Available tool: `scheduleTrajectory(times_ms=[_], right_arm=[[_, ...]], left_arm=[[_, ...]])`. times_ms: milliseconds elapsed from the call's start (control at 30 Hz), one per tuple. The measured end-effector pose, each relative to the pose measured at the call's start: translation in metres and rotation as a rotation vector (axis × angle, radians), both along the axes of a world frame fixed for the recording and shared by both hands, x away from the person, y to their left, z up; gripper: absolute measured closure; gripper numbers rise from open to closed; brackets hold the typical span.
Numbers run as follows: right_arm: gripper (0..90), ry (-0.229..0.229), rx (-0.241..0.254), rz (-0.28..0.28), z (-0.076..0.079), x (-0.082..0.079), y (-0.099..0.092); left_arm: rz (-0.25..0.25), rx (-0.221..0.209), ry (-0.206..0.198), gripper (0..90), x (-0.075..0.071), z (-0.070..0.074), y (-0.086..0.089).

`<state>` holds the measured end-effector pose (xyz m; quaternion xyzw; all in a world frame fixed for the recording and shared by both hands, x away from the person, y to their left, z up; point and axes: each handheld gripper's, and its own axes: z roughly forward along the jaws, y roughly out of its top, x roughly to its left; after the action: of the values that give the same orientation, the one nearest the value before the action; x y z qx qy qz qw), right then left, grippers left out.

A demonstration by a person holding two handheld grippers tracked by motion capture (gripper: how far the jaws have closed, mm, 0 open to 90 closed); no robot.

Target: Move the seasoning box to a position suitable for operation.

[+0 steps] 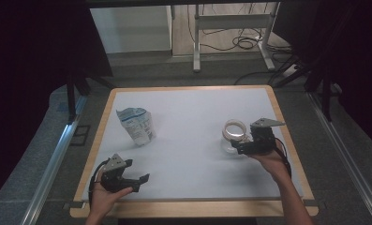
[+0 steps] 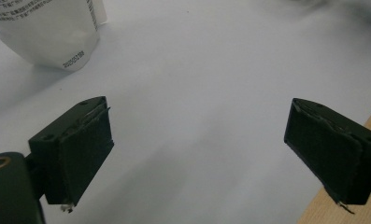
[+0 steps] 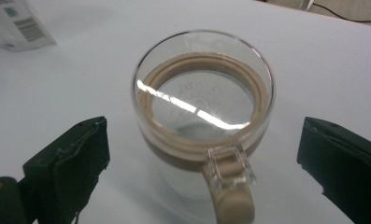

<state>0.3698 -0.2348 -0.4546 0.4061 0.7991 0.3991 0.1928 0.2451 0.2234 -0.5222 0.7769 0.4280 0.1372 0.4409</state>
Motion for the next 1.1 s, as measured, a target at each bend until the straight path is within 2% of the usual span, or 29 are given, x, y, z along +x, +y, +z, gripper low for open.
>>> scheduleTrajectory(times_ms=[167, 267, 300, 567, 733, 1100], right_arm=[[2.2, 0.019, -0.011, 0.007, -0.007, 0.015, 0.008], [2.2, 0.029, -0.009, 0.012, -0.01, 0.018, 0.011], [2.2, 0.037, -0.027, 0.009, -0.015, 0.022, 0.016], [2.3, 0.046, -0.074, 0.0, -0.029, 0.033, 0.029], [10.3, 0.03, -0.079, -0.008, -0.031, 0.035, 0.031], [11.3, 0.022, -0.094, 0.006, -0.031, 0.036, 0.03]], left_arm=[[-0.003, 0.003, -0.002, 7.8, -0.001, 0.0, -0.002], [-0.003, 0.005, -0.003, 7.8, -0.002, 0.0, -0.002], [-0.003, 0.006, -0.003, 7.8, -0.002, 0.0, -0.002], [0.002, 0.006, -0.004, 7.8, -0.002, 0.0, -0.001], [0.004, 0.005, -0.004, 7.8, -0.002, 0.0, 0.0], [0.004, 0.01, -0.002, 7.8, -0.002, -0.001, -0.001]])
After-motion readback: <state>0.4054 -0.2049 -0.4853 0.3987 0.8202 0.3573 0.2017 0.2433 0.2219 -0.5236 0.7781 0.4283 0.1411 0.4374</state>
